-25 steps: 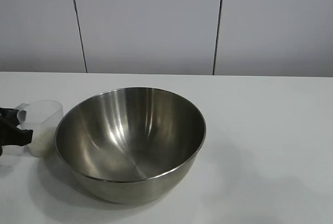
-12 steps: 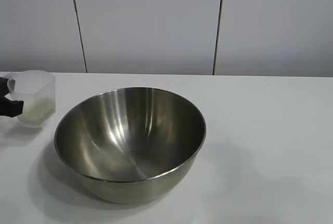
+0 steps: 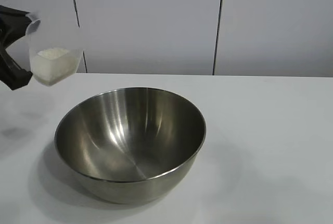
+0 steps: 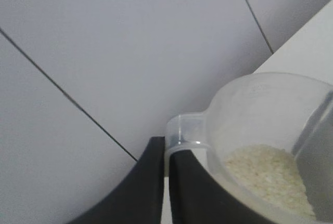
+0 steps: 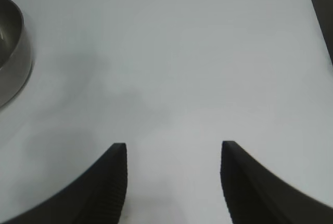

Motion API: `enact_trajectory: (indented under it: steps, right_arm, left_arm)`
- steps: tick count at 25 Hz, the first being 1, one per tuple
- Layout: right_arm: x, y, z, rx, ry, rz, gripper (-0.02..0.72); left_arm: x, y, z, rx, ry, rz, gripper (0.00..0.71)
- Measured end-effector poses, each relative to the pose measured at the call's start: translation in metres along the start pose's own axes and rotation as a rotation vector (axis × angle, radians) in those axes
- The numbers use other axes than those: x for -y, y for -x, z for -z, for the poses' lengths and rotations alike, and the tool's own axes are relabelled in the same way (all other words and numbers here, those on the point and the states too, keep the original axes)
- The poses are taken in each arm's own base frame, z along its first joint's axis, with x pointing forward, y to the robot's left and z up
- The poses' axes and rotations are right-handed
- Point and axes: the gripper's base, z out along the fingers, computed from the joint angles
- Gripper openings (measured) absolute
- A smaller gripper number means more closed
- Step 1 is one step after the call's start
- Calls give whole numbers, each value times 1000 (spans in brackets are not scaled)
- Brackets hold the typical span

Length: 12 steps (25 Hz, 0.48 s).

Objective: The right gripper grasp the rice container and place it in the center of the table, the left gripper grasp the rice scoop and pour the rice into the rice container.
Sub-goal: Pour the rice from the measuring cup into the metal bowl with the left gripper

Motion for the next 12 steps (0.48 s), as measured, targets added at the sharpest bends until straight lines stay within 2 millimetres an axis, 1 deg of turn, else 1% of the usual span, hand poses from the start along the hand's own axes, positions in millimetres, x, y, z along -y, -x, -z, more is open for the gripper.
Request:
enact_trajectory:
  steps: [2,5,12]
  right_arm:
    - [0,0,0,0,0,0,370]
    - [0,0,0,0,0,0,370]
    - [0,0,0,0,0,0,370]
  left_arm:
    - [3,9,3,-11,19,-135,11]
    - [3,18,8,-20,78,-280,11]
    - [-4,39,6,15,128,-516,11]
